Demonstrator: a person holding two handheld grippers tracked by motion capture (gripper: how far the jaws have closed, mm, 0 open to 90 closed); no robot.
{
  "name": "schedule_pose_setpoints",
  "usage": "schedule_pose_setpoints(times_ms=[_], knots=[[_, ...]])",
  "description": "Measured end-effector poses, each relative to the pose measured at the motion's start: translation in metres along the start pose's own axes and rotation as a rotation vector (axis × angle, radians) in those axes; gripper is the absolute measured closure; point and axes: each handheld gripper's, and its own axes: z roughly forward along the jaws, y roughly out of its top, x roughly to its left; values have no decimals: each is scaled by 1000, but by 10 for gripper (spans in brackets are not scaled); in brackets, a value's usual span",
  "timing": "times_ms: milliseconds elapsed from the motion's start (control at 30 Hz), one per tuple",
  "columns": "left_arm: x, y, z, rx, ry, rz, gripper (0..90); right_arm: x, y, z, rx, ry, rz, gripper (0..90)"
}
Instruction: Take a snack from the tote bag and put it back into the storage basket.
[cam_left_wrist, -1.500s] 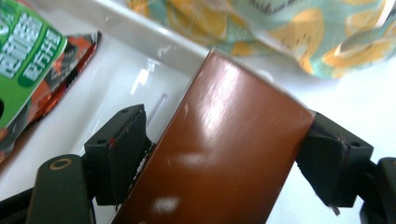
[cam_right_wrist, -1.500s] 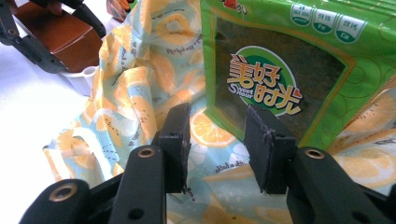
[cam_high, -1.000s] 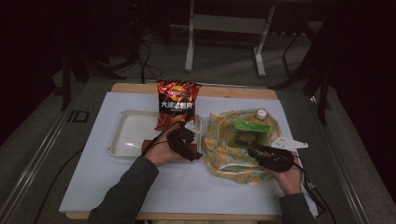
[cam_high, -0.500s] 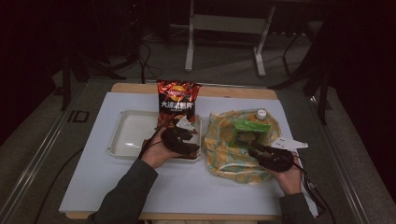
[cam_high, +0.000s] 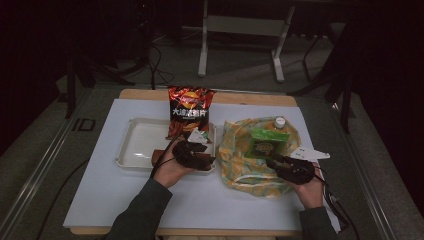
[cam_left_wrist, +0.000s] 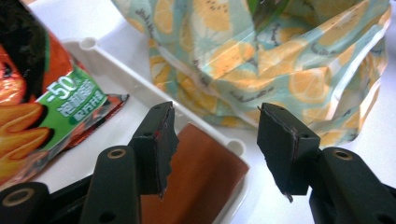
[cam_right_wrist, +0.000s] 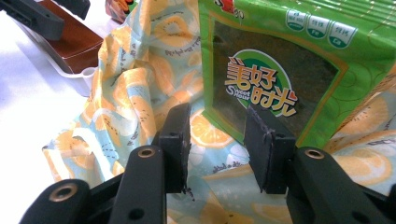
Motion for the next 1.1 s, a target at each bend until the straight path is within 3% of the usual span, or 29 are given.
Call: schedule_pose_setpoints(times_ms=[267,467,633,767,800,867,1100], knots=[[-15,-1,1,-34,49,2,442,0,1,-1,-4,-2,5,611],[-22,-4,3,-54,31,-13,439,0,1,-1,-2,-3,-1,611],[-26,-9,3,-66,43,-25,437,0,1,-1,5,-6,1,617],[-29,-12,3,-85,24,-42,420,1,2,-2,8,-15,-4,626],[-28,-13,3,-116,-18,-67,410,1,2,-2,8,-16,-5,628],[-28,-14,1,-146,-52,-86,399,1,3,-3,7,-20,-6,630],[-29,-18,2,-152,-53,-91,344,-2,6,-4,32,-44,-3,634]])
